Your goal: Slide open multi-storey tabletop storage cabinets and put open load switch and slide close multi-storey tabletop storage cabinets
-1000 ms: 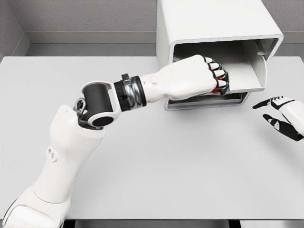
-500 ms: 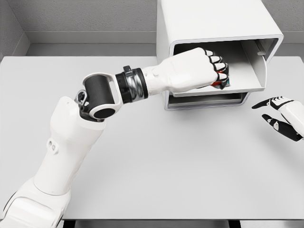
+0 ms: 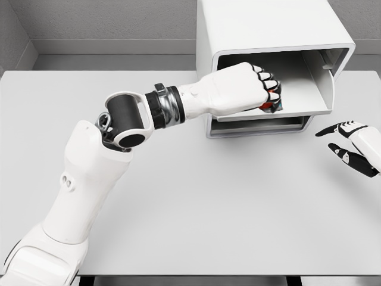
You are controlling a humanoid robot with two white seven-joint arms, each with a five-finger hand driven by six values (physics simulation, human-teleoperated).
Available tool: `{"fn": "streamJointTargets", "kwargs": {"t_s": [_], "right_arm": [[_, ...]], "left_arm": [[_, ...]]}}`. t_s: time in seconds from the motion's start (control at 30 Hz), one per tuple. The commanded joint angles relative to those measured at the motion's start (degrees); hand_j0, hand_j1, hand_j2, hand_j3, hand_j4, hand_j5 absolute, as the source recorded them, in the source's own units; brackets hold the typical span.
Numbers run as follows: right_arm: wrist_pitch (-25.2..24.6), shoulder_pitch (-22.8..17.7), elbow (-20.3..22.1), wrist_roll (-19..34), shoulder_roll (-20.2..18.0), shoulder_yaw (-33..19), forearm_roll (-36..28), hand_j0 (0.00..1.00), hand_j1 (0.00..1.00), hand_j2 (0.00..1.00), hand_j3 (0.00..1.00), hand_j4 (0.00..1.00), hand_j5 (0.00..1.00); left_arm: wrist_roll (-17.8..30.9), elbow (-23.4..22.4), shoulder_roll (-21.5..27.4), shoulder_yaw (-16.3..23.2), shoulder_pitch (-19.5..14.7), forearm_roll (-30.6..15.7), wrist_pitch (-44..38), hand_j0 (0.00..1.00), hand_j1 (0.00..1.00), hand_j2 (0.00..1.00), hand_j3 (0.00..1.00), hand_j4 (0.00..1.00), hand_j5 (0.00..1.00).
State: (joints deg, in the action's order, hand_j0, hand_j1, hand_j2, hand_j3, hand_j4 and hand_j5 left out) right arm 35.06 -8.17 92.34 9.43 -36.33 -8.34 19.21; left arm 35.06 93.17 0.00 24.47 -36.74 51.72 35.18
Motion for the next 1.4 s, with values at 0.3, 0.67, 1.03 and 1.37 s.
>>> {"fn": "streamJointTargets", "kwargs": {"t_s": [0.3,0.67,1.03,1.37], "right_arm": [[-0.1,0.0,-0.1,0.0,0.0,0.1,-0.3,0.58,0.58,0.58,0.58,0.58,0.58],[-0.1,0.0,-0.1,0.0,0.0,0.1,-0.3,0.58,0.58,0.58,0.58,0.58,0.58],[-0.1,0.0,-0.1,0.0,0.0,0.2,-0.3,0.58,0.58,0.58,0.58,0.58,0.58],[-0.1,0.0,0.0,0.1,1.2,0.1,0.0,0.58,0.58,0.58,0.58,0.58,0.58]], "left_arm": [[-0.1,-1.4,0.0,-0.7,0.0,-0.3,-0.2,0.45,0.45,0.45,0.45,0.45,0.45],[-0.1,-2.4,0.0,-0.4,-1.1,1.6,-0.2,0.45,0.45,0.45,0.45,0.45,0.45],[-0.1,-2.7,0.0,1.5,-1.1,1.6,-0.2,0.46,0.46,0.46,0.46,0.46,0.46],[-0.1,-2.2,0.0,1.4,-1.1,1.5,-0.2,0.65,0.65,0.65,0.65,0.65,0.65]]}}
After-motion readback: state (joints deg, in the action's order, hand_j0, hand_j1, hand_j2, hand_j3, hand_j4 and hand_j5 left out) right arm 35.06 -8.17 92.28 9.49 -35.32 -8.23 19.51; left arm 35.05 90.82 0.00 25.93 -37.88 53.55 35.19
